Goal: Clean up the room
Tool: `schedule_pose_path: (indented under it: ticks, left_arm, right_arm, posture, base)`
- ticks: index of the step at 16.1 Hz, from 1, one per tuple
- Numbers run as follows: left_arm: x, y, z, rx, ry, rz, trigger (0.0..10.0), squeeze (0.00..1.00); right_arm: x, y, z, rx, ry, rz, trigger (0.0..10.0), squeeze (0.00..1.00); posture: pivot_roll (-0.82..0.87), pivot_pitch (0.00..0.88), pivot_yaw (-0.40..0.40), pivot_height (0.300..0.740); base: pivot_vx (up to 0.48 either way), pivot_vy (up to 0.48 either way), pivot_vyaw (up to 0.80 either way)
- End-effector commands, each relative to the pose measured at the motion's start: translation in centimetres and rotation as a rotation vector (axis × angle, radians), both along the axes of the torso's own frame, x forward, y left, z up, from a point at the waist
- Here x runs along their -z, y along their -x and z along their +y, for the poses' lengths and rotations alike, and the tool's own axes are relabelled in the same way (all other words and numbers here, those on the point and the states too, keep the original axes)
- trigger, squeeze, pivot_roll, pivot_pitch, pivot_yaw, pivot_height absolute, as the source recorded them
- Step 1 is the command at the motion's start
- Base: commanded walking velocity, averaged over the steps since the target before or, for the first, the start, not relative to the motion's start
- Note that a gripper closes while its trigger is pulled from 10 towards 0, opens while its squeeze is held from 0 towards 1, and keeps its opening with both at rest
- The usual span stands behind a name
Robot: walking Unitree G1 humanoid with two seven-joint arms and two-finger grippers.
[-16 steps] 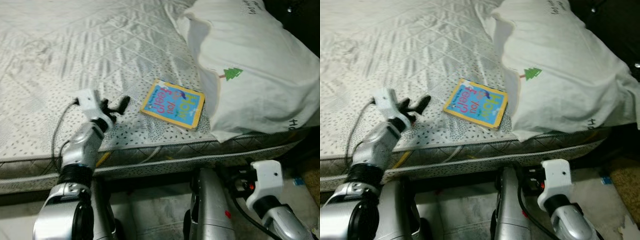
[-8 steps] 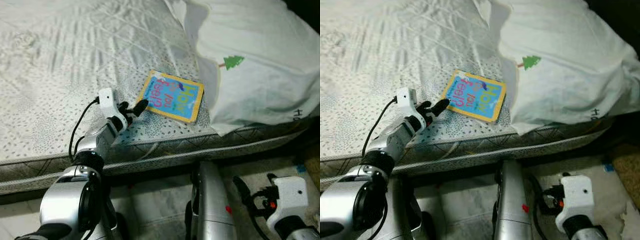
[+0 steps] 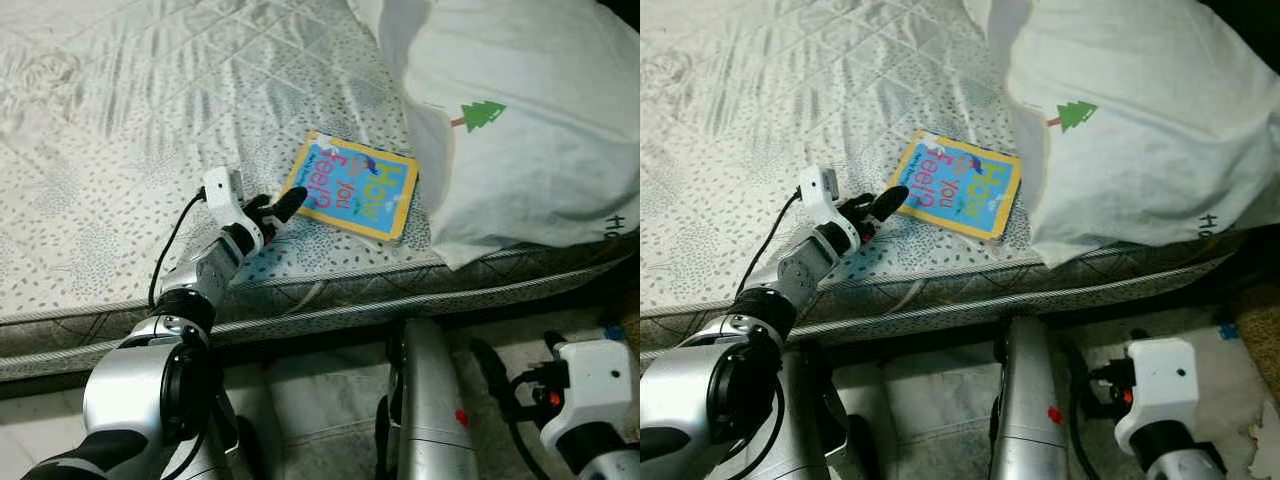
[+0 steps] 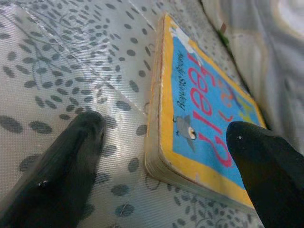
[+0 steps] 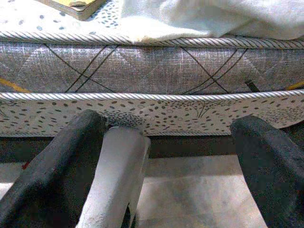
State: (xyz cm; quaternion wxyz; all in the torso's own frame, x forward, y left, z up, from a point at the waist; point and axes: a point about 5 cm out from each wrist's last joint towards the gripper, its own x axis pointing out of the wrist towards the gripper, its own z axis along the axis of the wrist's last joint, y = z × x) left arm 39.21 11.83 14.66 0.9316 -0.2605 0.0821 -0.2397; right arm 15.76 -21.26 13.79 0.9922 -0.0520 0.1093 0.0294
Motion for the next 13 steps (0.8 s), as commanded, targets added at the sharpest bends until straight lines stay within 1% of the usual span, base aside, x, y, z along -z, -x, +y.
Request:
schedule_pose_path:
  ticks: [1,2,3,4,5,6,7,8,9,13]
  left_arm:
    - [1.7,0.8,-2.0,0.093,0.013,0.088,10.0,0.0]
    - [1.9,1.1,-2.9,0.15,0.024,0.106,8.0,0.0]
    - [2.1,1.3,-3.3,0.175,0.027,0.119,5.3,0.0]
    - [2.5,1.7,-3.9,0.222,0.025,0.139,4.9,0.0]
    - [2.8,2.0,-4.6,0.258,0.021,0.152,3.7,0.0]
    - [3.2,2.3,-5.2,0.295,0.026,0.176,0.7,0.0]
    - [3.3,2.4,-5.2,0.299,0.022,0.177,0.4,0.0]
    - [3.5,2.5,-5.3,0.292,0.018,0.191,0.5,0.0]
    - [3.7,2.6,-5.4,0.291,0.023,0.206,0.0,0.0]
    - [4.2,2.7,-5.1,0.279,0.015,0.216,0.0,0.0]
  right_arm:
    - [-0.4,0.4,-0.2,0.009,0.007,0.003,10.0,0.0]
    - [-0.7,0.4,-0.2,0.011,0.009,-0.005,10.0,0.0]
    - [-0.8,0.4,-0.3,0.012,0.009,-0.007,10.0,0.0]
    - [-0.9,0.3,-0.2,0.012,0.008,-0.01,10.0,0.0]
    - [-1.0,0.2,-0.3,0.012,0.008,-0.012,10.0,0.0]
    - [-1.0,-0.1,-0.6,0.013,0.008,-0.014,10.0,0.0]
    - [-1.0,-0.3,-0.7,0.014,0.007,-0.013,10.0,0.0]
    - [-0.8,-0.6,-0.8,0.016,0.005,-0.011,10.0,0.0]
    - [-0.7,-0.9,-0.9,0.018,0.004,-0.009,10.0,0.0]
    - [-0.1,-1.4,-1.0,0.029,0.001,-0.003,10.0,0.0]
  posture:
    - [-0.43,0.321,0.014,0.477]
    - [-0.42,0.318,0.015,0.477]
    - [-0.42,0.317,0.015,0.477]
    - [-0.42,0.315,0.015,0.477]
    - [-0.42,0.315,0.017,0.477]
    - [-0.42,0.314,0.017,0.477]
    - [-0.42,0.313,0.02,0.477]
    - [-0.41,0.313,0.021,0.477]
    - [-0.41,0.312,0.022,0.477]
    - [-0.41,0.31,0.025,0.477]
  base:
    - [0.0,0.0,0.0]
    - [0.0,0.0,0.0]
    - [0.0,0.0,0.0]
    - [0.0,0.0,0.0]
    - [0.0,0.0,0.0]
    - [0.0,0.0,0.0]
    - [0.0,0.0,0.0]
    - [0.0,0.0,0.0]
    - [0.0,0.0,0.0]
    - [0.0,0.0,0.0]
